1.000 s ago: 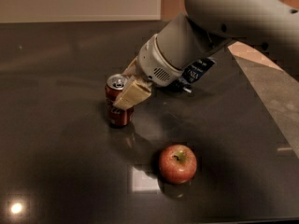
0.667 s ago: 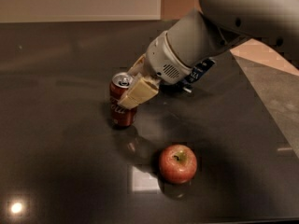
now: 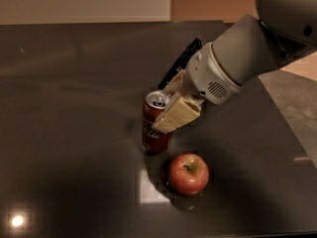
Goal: Move coke can near apple
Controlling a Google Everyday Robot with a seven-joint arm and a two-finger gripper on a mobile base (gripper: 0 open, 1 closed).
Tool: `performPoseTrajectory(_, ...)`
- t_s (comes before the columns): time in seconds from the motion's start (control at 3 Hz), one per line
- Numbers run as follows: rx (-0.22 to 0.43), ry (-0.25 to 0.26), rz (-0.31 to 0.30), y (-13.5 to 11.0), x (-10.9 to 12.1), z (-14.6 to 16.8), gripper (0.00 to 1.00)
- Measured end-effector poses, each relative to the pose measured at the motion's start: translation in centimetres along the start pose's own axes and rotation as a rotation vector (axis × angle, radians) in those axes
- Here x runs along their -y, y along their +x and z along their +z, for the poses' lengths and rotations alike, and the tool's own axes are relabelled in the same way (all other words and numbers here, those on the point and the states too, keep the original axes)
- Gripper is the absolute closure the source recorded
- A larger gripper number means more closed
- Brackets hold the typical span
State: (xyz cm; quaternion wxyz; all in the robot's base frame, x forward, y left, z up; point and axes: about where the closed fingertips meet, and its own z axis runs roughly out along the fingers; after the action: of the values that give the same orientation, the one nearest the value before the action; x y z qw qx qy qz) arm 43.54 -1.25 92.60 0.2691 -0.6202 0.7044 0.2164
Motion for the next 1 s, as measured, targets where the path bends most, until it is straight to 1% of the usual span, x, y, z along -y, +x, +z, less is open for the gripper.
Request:
performPoseTrajectory(0.33,-0.053,0.018,0.017,1.38,-1.97,-0.66,1.0)
performPoseTrajectory(0.67,-0.056,0.046,0.03,1.33,-2.68,-0.71,0.83)
performPoseTrajectory(1.0,-0.032,0.074,0.048,0.69,-2.55,-0.38,0.59)
